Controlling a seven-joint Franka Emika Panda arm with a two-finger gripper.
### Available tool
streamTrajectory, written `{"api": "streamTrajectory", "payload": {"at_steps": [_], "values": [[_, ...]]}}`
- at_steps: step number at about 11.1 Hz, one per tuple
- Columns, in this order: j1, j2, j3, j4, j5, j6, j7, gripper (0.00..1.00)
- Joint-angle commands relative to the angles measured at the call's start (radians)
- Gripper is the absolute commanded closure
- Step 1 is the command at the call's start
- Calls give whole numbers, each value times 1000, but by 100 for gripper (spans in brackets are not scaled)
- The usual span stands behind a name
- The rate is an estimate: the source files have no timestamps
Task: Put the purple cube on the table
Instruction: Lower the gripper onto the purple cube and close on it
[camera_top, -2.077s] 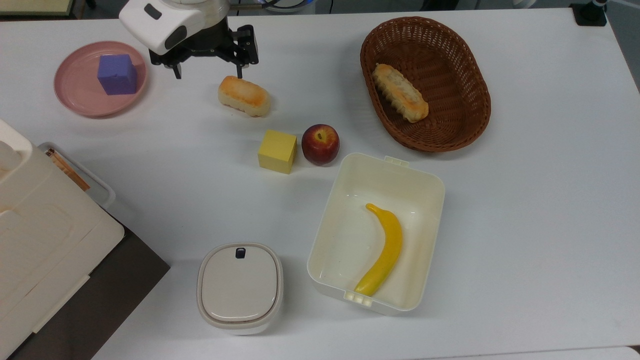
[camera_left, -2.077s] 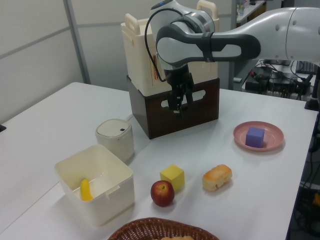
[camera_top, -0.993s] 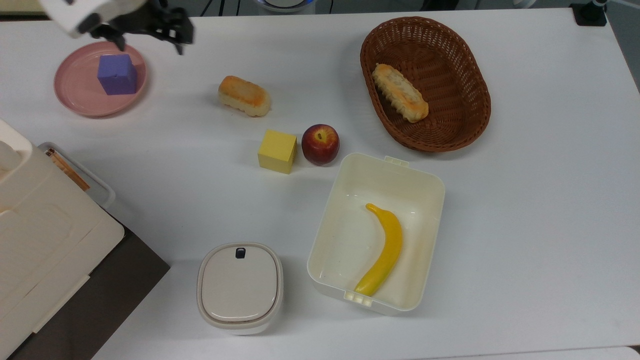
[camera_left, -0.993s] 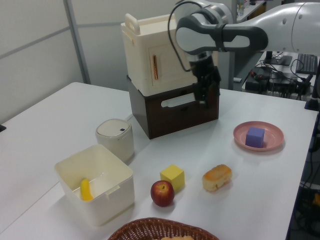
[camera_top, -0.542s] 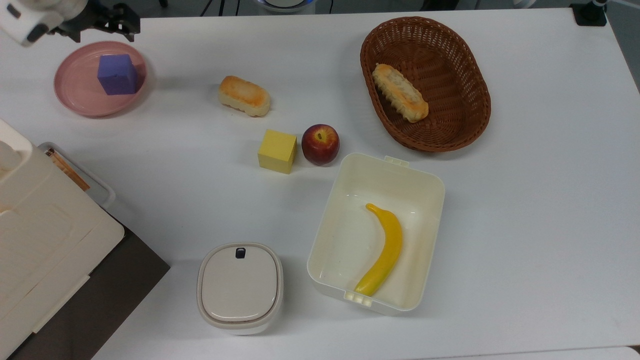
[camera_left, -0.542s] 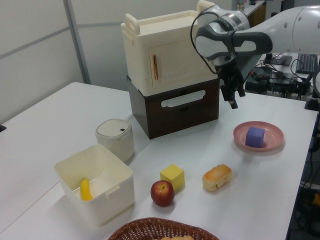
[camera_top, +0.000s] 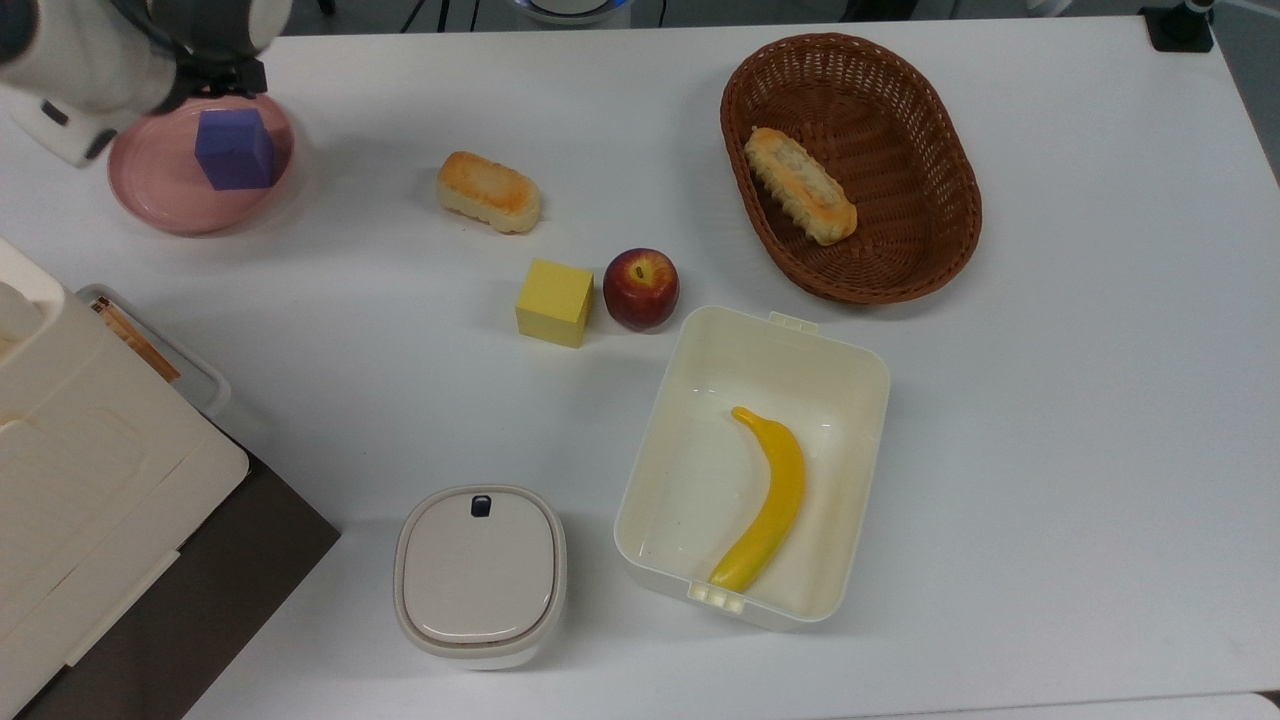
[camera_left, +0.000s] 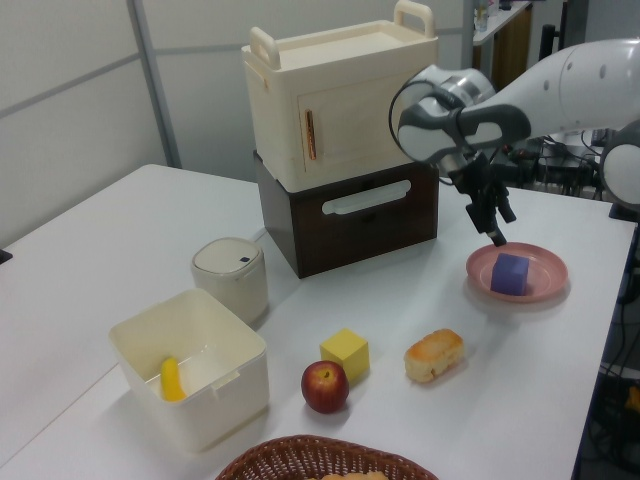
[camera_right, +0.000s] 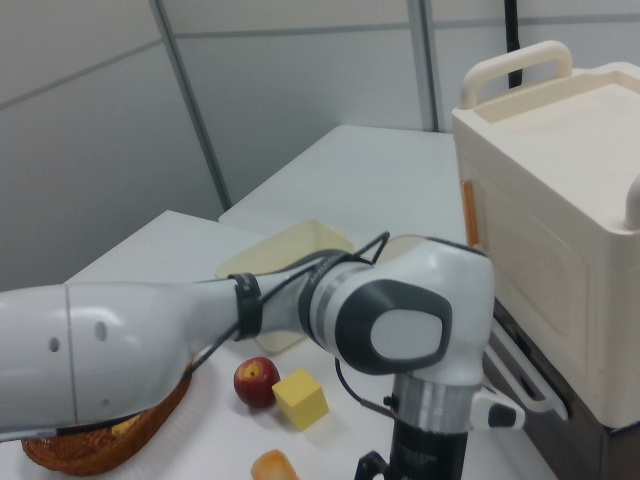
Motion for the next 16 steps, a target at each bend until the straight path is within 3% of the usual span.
{"api": "streamTrajectory", "payload": {"at_steps": [1,6,10,11,13,14,15,16], "values": [[7,25,2,-14,-30,-15,-16,0],[8,90,2,-16,-37,6,-2,0],[18,132,11,-14,-84,23,35,0],[18,134,11,-16,-86,47,47,6],[22,129,12,-13,-87,46,47,53],[25,124,11,-11,-87,43,47,69],[25,120,11,-10,-89,39,47,78],[30,114,11,-6,-89,32,46,81]]}}
